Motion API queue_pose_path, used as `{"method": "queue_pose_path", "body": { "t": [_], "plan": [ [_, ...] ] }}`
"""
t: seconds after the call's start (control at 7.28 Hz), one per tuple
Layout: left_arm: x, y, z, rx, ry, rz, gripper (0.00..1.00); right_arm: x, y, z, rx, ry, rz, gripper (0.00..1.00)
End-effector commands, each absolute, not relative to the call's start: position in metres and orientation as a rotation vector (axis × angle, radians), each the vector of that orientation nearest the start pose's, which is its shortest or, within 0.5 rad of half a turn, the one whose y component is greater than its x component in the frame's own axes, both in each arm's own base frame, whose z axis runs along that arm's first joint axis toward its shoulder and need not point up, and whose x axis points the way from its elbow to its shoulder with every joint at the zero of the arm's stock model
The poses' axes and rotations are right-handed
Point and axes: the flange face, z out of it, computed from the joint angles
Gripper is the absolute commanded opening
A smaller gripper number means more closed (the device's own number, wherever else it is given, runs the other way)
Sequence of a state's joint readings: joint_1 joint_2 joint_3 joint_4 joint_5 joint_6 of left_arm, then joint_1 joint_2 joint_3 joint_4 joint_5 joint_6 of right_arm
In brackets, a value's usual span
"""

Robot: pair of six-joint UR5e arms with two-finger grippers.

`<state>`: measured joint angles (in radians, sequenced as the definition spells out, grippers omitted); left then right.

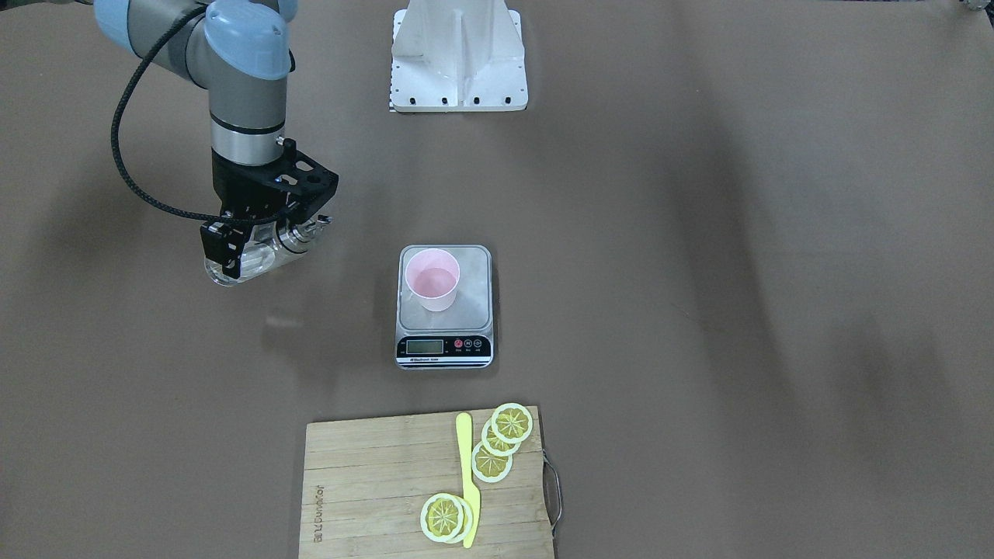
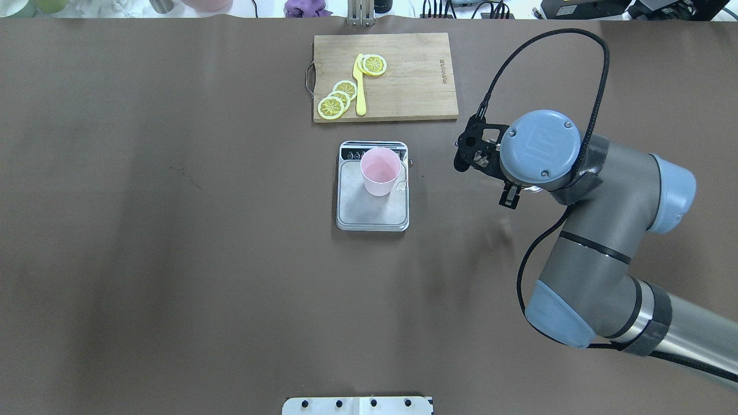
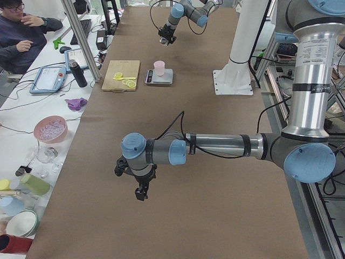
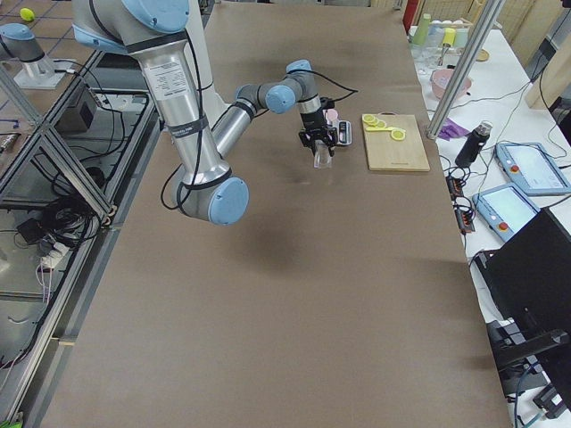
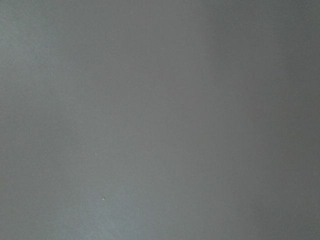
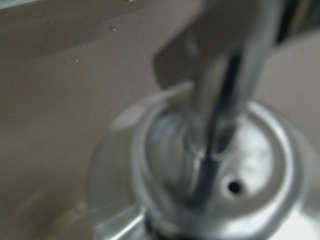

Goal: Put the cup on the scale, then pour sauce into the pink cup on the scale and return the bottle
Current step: 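Carry the sauce bottle with the right gripper over the pink cup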

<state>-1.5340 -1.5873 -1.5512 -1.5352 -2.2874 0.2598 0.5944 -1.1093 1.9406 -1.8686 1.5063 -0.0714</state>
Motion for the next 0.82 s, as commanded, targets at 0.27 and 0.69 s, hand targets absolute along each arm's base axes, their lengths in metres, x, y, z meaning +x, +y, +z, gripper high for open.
{"method": "queue_pose_path", "body": {
  "t": [0.27,0.69],
  "plan": [
    [-0.05,-0.491,0.675,0.029,0.72,0.265,0.98,-0.444,-0.428,0.268,0.404,-0.054,-1.059,0.0],
    [-0.05,-0.486,0.68,0.019,0.722,0.261,0.98,-0.484,-0.45,0.228,0.288,0.017,-1.076,0.0]
  ]
}}
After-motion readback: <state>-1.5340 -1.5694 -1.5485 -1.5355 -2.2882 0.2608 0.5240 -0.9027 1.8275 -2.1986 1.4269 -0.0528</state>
